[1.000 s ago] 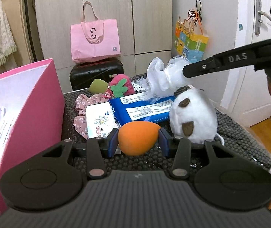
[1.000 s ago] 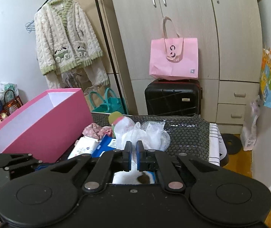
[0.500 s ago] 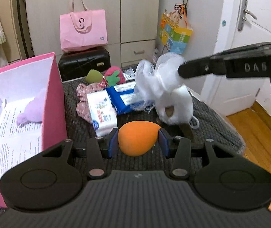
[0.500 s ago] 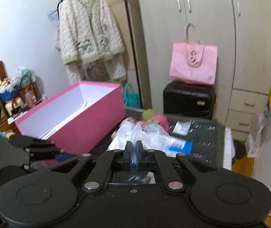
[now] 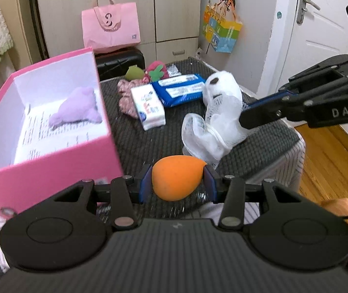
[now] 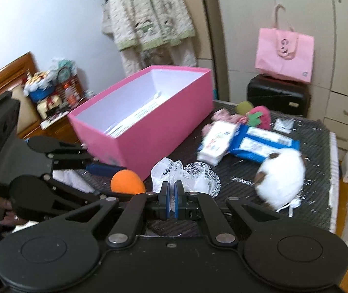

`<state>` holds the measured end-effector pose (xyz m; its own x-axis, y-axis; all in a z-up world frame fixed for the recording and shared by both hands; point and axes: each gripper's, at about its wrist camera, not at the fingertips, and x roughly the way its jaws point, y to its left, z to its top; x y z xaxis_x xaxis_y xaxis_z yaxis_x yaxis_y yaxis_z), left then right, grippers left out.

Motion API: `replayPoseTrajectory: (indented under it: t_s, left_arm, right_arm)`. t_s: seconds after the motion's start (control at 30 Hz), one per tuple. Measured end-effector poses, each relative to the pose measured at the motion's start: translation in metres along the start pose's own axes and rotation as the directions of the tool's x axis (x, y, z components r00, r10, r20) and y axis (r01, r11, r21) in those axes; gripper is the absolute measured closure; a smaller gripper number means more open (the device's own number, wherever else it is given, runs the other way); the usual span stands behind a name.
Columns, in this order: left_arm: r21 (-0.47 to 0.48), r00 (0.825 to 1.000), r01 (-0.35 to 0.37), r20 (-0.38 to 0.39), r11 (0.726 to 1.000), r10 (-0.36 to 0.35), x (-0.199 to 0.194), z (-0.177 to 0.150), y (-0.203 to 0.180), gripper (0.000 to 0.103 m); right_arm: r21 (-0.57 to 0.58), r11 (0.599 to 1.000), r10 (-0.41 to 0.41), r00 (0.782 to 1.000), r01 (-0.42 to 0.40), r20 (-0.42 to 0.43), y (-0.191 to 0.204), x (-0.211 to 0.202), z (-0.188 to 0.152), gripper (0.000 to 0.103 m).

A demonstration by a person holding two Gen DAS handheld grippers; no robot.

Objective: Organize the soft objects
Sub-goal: 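Lift the bath puff with the right gripper while the left gripper grasps the orange sponge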

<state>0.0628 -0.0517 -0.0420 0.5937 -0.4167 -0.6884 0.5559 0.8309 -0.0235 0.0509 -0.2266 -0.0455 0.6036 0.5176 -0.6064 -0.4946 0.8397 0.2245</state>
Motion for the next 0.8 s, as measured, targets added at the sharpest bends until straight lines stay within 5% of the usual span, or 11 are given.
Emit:
replayPoseTrajectory:
  t_s: [0.47, 0.8]
  left_arm:
    - [-0.079, 0.997, 0.072, -0.017, 0.994, -0.073, -0.064, -0.001, 0.054, 0.059]
    - [-0.024, 0.997, 0.032, 0.072, 0.999, -0.030, -0.096, 0.038, 0.092, 0.059]
  right_arm:
    - [-0.104, 0.986, 0.126, 0.991, -0.131, -0.054, 0.059, 0.002, 0.032, 0.098]
    - [-0.216, 0.965, 0.148, 0.989, -0.146, -0.004, 0.084, 0.003, 0.095, 0.098]
